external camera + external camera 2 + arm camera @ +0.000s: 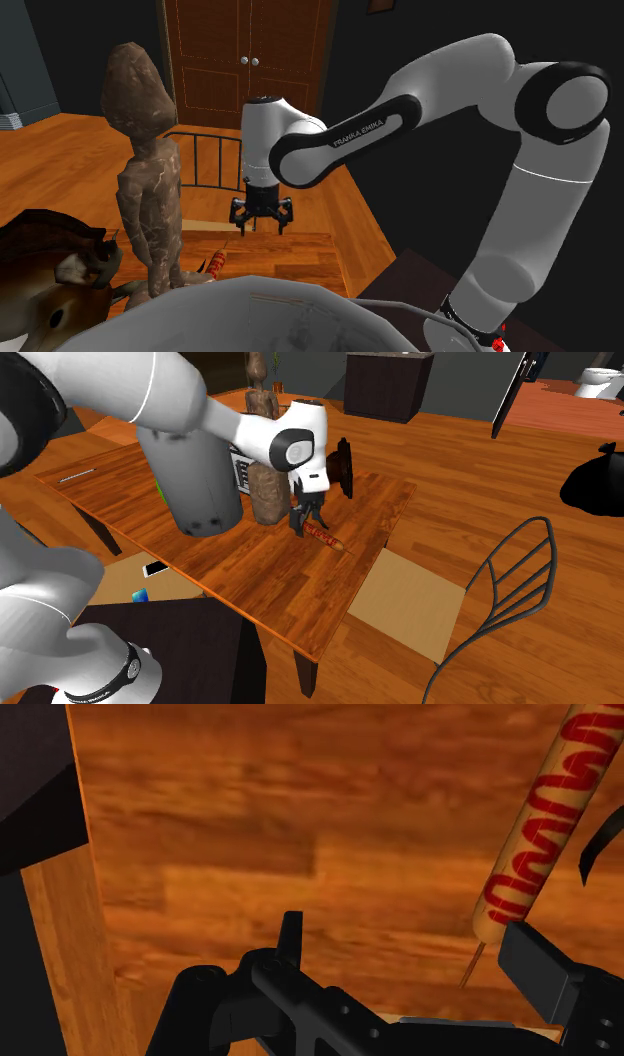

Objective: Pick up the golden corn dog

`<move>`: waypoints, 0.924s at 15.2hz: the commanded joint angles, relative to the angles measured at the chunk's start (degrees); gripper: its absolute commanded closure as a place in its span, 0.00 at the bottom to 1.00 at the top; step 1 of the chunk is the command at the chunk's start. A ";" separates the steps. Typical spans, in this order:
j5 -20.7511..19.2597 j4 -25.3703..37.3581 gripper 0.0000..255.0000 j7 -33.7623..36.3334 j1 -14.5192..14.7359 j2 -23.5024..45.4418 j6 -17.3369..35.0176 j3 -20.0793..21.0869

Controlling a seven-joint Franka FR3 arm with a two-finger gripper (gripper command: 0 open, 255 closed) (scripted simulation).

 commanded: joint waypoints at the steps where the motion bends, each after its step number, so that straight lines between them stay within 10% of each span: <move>1: -4.11 3.86 0.00 5.24 1.99 6.13 0.28 -0.67; 14: -14.01 29.23 0.00 19.63 15.42 33.03 -2.66 -8.94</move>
